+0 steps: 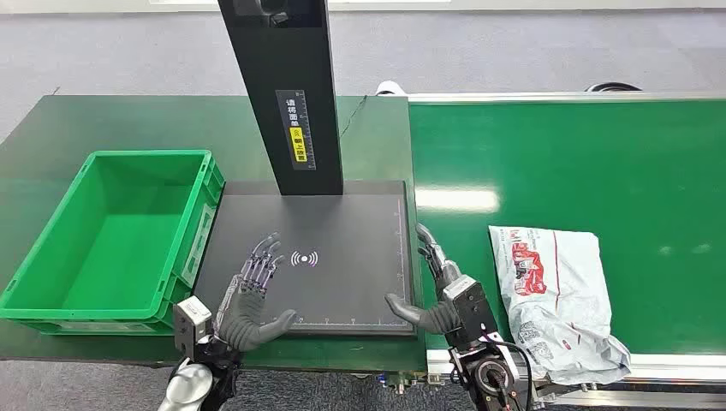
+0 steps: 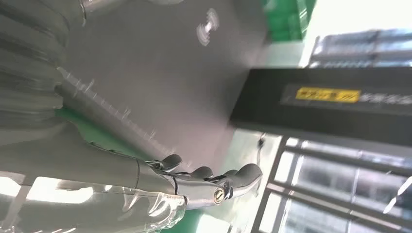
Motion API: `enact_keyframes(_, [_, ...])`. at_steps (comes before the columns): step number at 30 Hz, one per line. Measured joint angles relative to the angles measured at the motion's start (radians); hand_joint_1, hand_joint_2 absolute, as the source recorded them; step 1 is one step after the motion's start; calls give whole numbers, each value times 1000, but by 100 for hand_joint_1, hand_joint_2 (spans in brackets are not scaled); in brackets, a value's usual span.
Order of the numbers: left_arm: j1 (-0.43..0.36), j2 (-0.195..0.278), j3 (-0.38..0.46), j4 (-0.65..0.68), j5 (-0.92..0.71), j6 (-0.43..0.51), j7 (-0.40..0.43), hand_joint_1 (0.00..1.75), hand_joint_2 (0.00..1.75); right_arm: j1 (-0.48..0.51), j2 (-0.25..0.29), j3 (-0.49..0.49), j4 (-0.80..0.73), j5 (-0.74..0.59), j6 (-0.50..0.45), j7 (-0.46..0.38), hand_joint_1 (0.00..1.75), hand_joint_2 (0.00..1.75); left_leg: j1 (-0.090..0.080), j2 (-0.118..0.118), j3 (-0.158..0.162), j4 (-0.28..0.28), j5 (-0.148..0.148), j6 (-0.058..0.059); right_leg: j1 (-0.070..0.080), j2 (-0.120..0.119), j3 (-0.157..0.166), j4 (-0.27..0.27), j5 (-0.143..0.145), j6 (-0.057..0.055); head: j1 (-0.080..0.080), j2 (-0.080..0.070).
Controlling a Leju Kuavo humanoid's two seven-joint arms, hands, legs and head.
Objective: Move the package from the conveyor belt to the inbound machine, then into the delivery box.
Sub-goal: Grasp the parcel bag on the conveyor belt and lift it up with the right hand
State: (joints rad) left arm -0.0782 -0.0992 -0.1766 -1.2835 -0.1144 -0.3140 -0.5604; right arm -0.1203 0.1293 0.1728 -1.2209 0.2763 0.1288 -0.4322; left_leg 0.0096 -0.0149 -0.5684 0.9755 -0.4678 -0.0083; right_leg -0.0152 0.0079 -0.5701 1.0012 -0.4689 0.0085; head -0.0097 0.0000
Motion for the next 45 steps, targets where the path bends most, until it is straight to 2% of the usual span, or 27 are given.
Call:
enact_keyframes(6, [19,1,4,-11,0,3,0,0,175,-33,-56,-29,-1,155,-94,51,0,175,0,0,0,0,0,0,0,0,0,0,0,0,0,0])
enact_keyframes(13, [52,9,18,-29,-1,9,0,0,175,-95,-138,-95,6,254,-102,73,0,175,0,0,0,0,0,0,0,0,0,0,0,0,0,0])
enact_keyframes(25, [69,14,20,-41,-2,13,-1,0,175,-116,-167,-117,24,300,-120,87,0,175,0,0,0,0,0,0,0,0,0,0,0,0,0,0])
enact_keyframes(29, [92,16,28,-60,-5,18,0,0,175,-142,-190,-123,62,394,-118,181,0,175,0,0,0,0,0,0,0,0,0,0,0,0,0,0])
enact_keyframes(34, [107,16,40,-98,-12,22,31,0,175,-177,-223,-128,159,495,-95,359,0,175,0,0,0,0,0,0,0,0,0,0,0,0,0,0])
enact_keyframes(40, [121,13,47,-125,-20,27,49,0,175,-168,-230,-145,204,655,-107,578,0,175,0,0,0,0,0,0,0,0,0,0,0,0,0,0])
enact_keyframes(45, [123,11,52,-128,-24,32,57,0,175,-153,-232,-172,206,684,-70,615,0,175,0,0,0,0,0,0,0,0,-1,0,0,0,0,0])
